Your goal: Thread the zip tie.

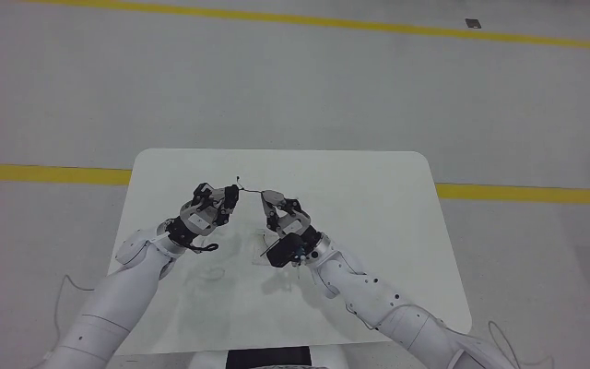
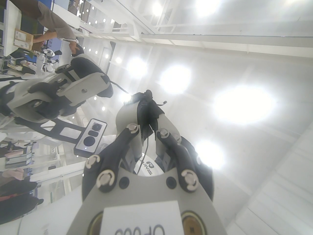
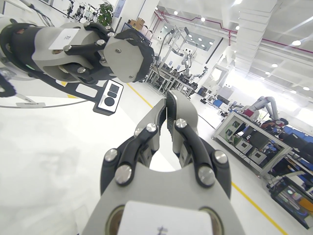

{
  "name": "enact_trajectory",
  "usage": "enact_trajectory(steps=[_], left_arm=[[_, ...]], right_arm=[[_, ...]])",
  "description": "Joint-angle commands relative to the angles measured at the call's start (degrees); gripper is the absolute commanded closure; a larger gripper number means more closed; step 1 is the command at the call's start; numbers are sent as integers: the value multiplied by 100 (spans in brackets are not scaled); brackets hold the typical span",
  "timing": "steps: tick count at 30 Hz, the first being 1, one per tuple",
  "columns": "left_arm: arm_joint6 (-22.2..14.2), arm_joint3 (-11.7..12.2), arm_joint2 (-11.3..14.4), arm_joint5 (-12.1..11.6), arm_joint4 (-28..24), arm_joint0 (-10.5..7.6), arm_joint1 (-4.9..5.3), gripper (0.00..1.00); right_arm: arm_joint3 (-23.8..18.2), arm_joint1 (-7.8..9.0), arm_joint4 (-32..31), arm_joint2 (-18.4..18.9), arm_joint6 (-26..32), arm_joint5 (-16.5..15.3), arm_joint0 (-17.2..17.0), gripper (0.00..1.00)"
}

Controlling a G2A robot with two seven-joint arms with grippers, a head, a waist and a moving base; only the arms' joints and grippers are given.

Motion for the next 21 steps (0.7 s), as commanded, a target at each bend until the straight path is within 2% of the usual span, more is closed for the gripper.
enact_trajectory(steps=[1, 21], left_arm=[[0, 0, 0, 0, 0, 0, 0, 100], [0, 0, 0, 0, 0, 0, 0, 100]], right_arm=[[5, -1, 0, 2, 3, 0, -5, 100], [97, -6, 0, 37, 26, 0, -45, 100]])
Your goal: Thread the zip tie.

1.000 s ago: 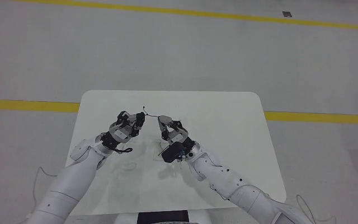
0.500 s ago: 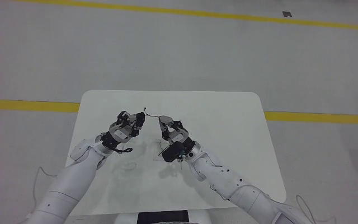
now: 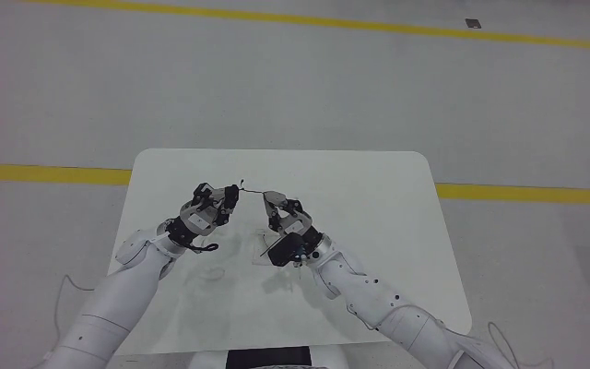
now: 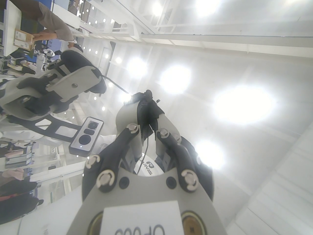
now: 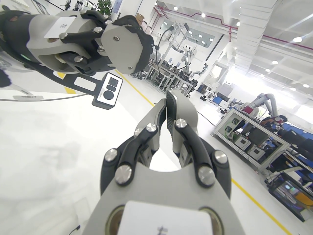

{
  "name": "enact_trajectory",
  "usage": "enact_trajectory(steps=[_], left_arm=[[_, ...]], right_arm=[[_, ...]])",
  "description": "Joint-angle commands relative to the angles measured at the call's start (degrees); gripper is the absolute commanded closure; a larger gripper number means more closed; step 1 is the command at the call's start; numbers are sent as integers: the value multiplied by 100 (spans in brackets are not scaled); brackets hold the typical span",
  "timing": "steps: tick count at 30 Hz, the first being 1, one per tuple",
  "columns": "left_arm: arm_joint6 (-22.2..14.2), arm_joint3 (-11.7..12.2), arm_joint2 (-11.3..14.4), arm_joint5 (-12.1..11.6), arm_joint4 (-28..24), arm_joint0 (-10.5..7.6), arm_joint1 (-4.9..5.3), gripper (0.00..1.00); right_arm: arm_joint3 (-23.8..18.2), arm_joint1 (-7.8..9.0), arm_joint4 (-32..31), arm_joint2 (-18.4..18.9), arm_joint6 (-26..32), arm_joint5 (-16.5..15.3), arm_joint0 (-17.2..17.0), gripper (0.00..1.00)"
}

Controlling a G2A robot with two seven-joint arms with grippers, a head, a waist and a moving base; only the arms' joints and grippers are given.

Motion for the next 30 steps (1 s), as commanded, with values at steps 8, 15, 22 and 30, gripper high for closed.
enact_trajectory(steps=[8, 15, 22, 30], left_arm=[[0, 0, 0, 0, 0, 0, 0, 100], [0, 0, 0, 0, 0, 0, 0, 100], [0, 0, 0, 0, 0, 0, 0, 100], [0, 0, 0, 0, 0, 0, 0, 100]], right_arm=[[41, -4, 0, 11, 29, 0, -15, 100], [88, -10, 0, 14, 102, 0, -11, 100], [110, -11, 0, 33, 150, 0, -13, 100], [132, -3, 0, 65, 178, 0, -28, 100]])
